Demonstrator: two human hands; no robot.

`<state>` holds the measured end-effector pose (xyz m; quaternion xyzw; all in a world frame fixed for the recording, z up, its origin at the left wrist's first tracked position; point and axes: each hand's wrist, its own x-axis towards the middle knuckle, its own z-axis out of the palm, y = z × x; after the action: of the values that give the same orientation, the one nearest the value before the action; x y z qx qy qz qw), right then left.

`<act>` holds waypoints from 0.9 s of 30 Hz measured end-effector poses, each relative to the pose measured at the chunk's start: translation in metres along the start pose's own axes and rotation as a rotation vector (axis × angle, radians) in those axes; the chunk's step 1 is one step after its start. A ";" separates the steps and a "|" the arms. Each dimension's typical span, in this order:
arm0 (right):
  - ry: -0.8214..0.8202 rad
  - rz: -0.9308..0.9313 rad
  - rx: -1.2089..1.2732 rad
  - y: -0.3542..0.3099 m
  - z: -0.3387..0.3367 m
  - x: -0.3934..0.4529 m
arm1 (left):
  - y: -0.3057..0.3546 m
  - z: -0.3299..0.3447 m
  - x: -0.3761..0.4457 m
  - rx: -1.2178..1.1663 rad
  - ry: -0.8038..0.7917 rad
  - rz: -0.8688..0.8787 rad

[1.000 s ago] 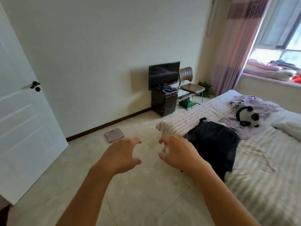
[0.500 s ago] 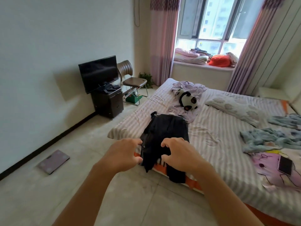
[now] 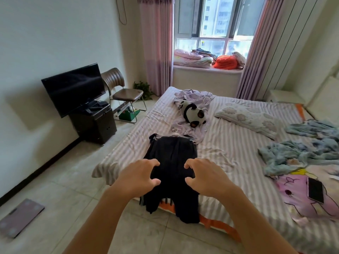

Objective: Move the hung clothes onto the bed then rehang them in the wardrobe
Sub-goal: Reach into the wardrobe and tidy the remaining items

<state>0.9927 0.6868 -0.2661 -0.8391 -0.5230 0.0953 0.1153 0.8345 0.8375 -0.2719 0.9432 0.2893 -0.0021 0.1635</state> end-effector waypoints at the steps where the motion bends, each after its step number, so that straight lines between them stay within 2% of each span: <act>1: -0.010 -0.001 0.001 0.009 -0.002 0.012 | 0.001 -0.001 0.015 0.000 -0.003 -0.006; 16: -0.036 0.019 0.010 0.093 -0.008 0.191 | -0.016 -0.008 0.216 -0.040 -0.083 -0.016; 27: -0.055 0.136 -0.005 0.127 0.001 0.354 | -0.078 -0.015 0.395 -0.061 -0.134 0.067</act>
<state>1.2551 0.9517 -0.3186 -0.8702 -0.4677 0.1245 0.0923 1.1193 1.1183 -0.3206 0.9447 0.2457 -0.0510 0.2111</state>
